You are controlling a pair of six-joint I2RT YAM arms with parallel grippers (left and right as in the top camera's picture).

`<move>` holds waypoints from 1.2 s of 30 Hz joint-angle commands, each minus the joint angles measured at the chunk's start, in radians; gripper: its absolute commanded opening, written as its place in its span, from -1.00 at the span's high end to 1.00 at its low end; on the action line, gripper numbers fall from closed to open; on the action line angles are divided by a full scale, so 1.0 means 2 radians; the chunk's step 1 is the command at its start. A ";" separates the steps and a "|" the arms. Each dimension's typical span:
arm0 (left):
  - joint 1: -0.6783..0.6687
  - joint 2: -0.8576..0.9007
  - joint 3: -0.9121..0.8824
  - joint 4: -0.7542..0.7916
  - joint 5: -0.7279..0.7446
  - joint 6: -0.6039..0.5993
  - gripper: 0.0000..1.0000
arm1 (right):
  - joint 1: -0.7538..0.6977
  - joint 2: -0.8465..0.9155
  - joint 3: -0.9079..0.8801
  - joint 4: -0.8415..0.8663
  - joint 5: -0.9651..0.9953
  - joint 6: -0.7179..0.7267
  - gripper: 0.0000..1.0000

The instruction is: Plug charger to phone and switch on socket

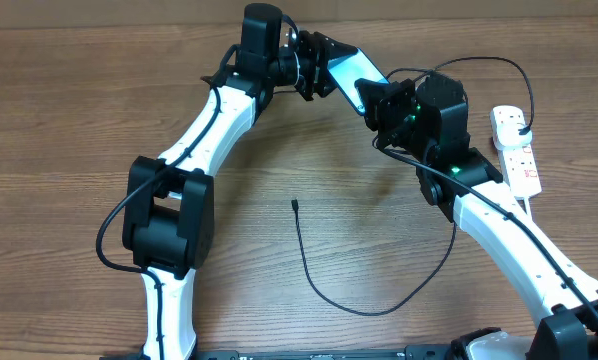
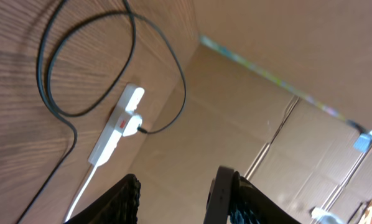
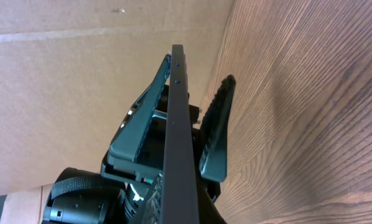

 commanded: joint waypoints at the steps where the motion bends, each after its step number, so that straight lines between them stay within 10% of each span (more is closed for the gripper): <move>1: 0.009 0.000 0.011 -0.001 -0.028 -0.024 0.05 | 0.002 -0.012 0.012 0.012 0.006 0.000 0.93; 26: 0.010 0.000 0.011 0.056 0.031 -0.035 0.91 | 0.003 -0.012 0.012 0.012 0.001 0.013 0.92; 36: 0.010 0.000 0.011 0.056 0.030 -0.002 0.92 | 0.003 -0.012 0.012 0.010 0.002 0.011 0.13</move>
